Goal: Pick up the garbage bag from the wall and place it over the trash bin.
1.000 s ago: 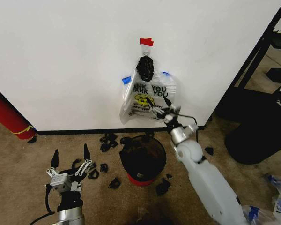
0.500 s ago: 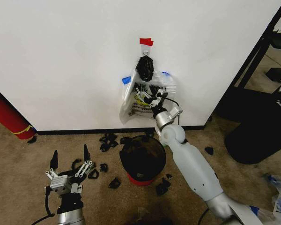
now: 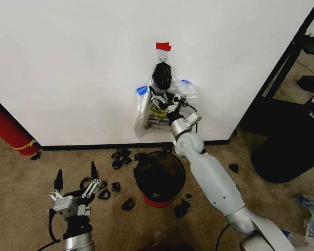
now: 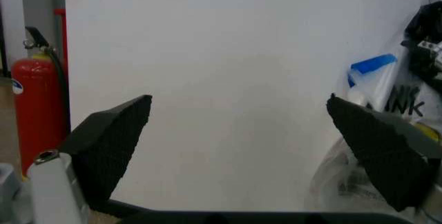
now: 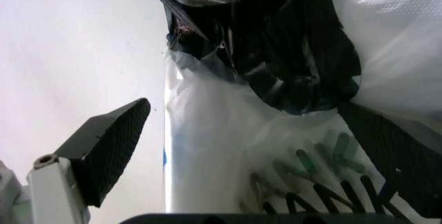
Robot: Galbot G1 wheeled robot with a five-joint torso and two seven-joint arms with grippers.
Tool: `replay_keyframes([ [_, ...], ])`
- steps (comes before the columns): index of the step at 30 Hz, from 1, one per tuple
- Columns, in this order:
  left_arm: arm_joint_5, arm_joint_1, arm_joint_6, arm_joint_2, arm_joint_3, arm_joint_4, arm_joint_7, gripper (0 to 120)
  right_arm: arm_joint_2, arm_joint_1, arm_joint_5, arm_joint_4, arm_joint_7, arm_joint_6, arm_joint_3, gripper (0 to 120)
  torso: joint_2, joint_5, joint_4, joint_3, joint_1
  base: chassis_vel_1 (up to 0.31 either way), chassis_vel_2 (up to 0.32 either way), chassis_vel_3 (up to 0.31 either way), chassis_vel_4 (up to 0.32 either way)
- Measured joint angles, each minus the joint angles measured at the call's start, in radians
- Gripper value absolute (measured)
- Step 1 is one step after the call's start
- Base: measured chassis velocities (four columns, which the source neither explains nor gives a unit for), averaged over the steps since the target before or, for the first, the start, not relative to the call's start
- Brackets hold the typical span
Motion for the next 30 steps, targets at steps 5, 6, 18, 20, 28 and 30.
replay_keyframes([
  [5,-0.001,-0.006,0.0,0.002,0.0,0.008,-0.001,100,-0.002,0.008,-0.004,-0.006,0.0,0.002,-0.001,98,0.0,0.0,0.0001,0.0,0.0,0.0,0.0,0.0,0.0],
  [6,0.0,-0.007,0.0,0.003,0.003,0.01,-0.001,100,-0.005,0.008,-0.005,-0.006,0.001,0.004,-0.002,94,0.0,0.0,0.0,0.0,0.0,0.0,0.0,0.0,0.0],
  [18,0.003,-0.029,0.009,0.008,0.014,0.026,0.0,100,-0.018,0.006,-0.017,0.0,0.005,0.007,-0.009,53,0.0,0.0,0.0,0.0,0.0,0.0,0.0,0.0,0.0],
  [20,0.003,-0.029,0.009,0.011,0.018,0.03,0.0,100,-0.019,0.011,-0.018,-0.008,0.004,0.007,-0.01,45,0.0,0.0,0.0,0.0,0.0,0.0,0.0,0.0,0.0],
  [28,0.003,-0.033,0.015,0.032,0.014,0.021,0.002,100,-0.026,0.031,-0.012,-0.024,0.006,0.005,-0.009,15,0.0,0.0,0.0,0.0,0.0,0.0,0.0,0.0,0.0],
  [30,0.002,-0.033,0.015,0.03,0.013,0.021,0.002,100,-0.028,0.03,-0.015,-0.02,0.006,0.004,-0.01,10,0.0,0.0,0.0,0.0,0.0,0.0,0.0,0.0,0.0],
])
